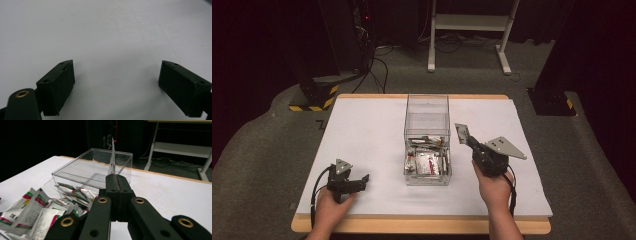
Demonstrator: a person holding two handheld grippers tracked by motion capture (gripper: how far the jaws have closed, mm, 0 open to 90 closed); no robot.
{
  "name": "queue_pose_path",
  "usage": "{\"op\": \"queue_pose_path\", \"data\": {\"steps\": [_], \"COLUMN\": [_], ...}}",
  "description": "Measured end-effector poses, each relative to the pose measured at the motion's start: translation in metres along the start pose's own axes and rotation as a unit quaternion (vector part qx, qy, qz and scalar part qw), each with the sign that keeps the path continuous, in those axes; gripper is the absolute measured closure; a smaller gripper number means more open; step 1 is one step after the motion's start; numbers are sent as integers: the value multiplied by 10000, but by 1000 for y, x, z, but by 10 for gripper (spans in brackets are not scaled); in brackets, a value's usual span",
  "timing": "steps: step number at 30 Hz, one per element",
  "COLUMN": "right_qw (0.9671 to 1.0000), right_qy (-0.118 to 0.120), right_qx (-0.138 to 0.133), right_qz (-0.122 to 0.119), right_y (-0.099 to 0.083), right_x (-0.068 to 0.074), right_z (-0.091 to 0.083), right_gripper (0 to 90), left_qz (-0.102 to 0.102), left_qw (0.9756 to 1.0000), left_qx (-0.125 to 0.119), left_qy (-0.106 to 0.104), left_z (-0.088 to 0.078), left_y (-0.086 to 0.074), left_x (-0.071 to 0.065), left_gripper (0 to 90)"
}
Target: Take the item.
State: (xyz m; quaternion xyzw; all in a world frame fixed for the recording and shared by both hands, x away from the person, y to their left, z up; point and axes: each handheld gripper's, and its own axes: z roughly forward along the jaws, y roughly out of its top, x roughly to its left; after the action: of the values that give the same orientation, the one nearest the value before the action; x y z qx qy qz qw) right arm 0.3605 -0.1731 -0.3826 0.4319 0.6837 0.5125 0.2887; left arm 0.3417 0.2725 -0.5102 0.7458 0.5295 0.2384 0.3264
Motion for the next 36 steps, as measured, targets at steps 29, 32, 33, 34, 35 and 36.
{"op": "queue_pose_path", "data": {"steps": [29, 32, 33, 34, 35, 36], "right_qw": [9967, 9963, 9960, 9958, 9956, 9956], "right_qy": [-536, -564, -570, -577, -581, -580], "right_qx": [580, 630, 658, 686, 709, 718], "right_qz": [176, 180, 195, 202, 191, 190], "right_y": [-39, -42, -43, -44, -44, -45], "right_x": [-32, -33, -33, -33, -34, -34], "right_z": [39, 42, 44, 45, 46, 47], "right_gripper": [900, 900, 900, 900, 900, 900], "left_qz": [2, 1, 14, 2, 14, 2], "left_qw": [10000, 10000, 10000, 10000, 10000, 10000], "left_qx": [0, -1, 1, 0, 1, -1], "left_qy": [1, 1, 3, 1, 3, 2], "left_z": [0, 0, 0, 0, 0, 0], "left_y": [0, 0, 0, 0, 0, 0], "left_x": [0, 0, 0, 0, 0, 0], "left_gripper": [138, 138, 138, 138, 138, 138]}}
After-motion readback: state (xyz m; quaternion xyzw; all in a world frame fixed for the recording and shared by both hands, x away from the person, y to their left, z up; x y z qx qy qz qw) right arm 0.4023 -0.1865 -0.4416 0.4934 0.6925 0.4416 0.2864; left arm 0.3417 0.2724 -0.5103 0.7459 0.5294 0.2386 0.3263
